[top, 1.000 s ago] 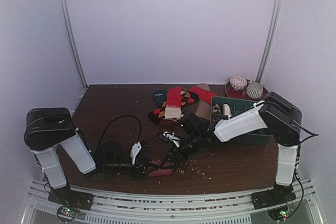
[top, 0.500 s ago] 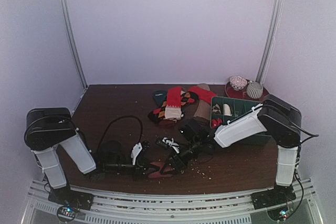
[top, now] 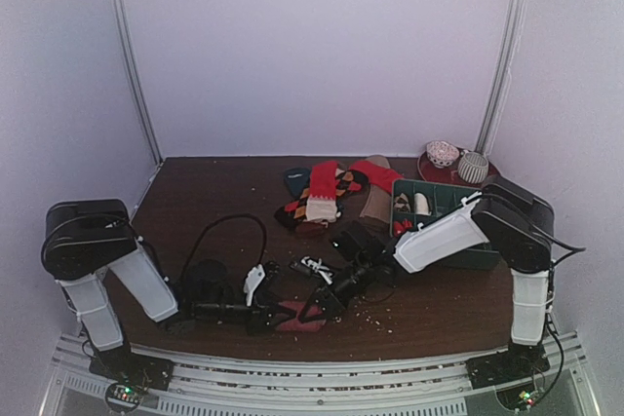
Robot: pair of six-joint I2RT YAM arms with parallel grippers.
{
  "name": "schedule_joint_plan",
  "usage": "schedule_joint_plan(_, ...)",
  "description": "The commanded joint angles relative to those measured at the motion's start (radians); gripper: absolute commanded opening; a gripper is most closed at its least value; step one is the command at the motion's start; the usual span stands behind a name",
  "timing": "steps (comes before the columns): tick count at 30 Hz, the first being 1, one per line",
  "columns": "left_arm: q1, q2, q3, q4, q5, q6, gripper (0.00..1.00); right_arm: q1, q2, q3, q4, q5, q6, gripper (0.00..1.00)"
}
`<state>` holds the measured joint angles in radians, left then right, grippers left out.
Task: Roll the socks
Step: Pick up the pair of socks from the center of the board, then place a pair of socks in the storage box.
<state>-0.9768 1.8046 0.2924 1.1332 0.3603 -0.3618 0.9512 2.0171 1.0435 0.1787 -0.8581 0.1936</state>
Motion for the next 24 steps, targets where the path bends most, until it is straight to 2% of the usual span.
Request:
schedule_joint_plan(1, 0.018, -0.092, 0.043, -0.257, -0.039, 0.058, 0.55, 0.009, 0.061, -0.042, -0.096, 0.104, 0.041, 0.00)
schedule_joint_plan(2, 0.022, -0.134, 0.057, -0.312, -0.055, 0.076, 0.69, 0.000, 0.049, -0.045, -0.088, 0.122, 0.058, 0.00)
schedule_joint_plan(4, 0.031, -0.219, 0.077, -0.413, -0.093, 0.106, 0.92, -0.024, 0.020, -0.056, -0.060, 0.138, 0.086, 0.00)
schedule_joint_plan(5, 0.037, -0.261, 0.083, -0.463, -0.117, 0.114, 0.97, -0.037, -0.001, -0.060, -0.050, 0.149, 0.101, 0.00)
schedule_joint_plan(10, 0.067, -0.477, 0.107, -0.657, -0.236, 0.142, 0.98, -0.128, -0.147, -0.042, -0.075, 0.225, 0.133, 0.00)
schedule_joint_plan(14, 0.085, -0.578, 0.138, -0.756, -0.302, 0.156, 0.98, -0.217, -0.257, -0.001, -0.136, 0.293, 0.151, 0.00)
schedule_joint_plan(19, 0.110, -0.611, 0.182, -0.788, -0.362, 0.168, 0.98, -0.322, -0.377, 0.027, -0.205, 0.375, 0.169, 0.00)
schedule_joint_plan(24, 0.131, -0.593, 0.240, -0.795, -0.382, 0.180, 0.98, -0.431, -0.502, 0.008, -0.311, 0.558, 0.192, 0.00)
